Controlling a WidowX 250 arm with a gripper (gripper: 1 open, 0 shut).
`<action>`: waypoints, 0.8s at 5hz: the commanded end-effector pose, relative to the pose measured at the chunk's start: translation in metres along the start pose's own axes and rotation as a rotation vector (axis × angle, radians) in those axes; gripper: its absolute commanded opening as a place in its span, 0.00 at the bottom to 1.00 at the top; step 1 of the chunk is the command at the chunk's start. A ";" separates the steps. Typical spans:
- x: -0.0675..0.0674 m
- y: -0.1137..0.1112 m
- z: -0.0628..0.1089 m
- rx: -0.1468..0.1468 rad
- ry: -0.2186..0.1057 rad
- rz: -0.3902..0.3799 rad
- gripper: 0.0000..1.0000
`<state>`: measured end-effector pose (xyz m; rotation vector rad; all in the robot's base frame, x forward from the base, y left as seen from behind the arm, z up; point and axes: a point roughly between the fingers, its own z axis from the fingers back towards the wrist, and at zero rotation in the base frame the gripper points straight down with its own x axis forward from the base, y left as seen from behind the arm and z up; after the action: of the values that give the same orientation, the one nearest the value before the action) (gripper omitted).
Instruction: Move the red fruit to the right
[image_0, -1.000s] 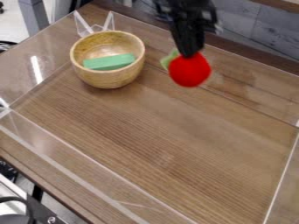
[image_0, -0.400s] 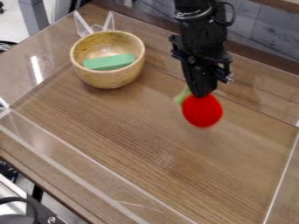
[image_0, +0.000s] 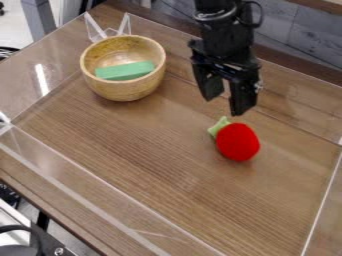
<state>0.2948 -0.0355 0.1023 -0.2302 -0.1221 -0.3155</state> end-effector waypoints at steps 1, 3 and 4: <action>0.008 0.008 0.017 0.019 -0.052 -0.016 1.00; -0.002 0.012 0.033 0.051 -0.095 -0.008 1.00; -0.011 0.007 0.039 0.069 -0.118 0.005 1.00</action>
<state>0.2815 -0.0175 0.1274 -0.1936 -0.2117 -0.2881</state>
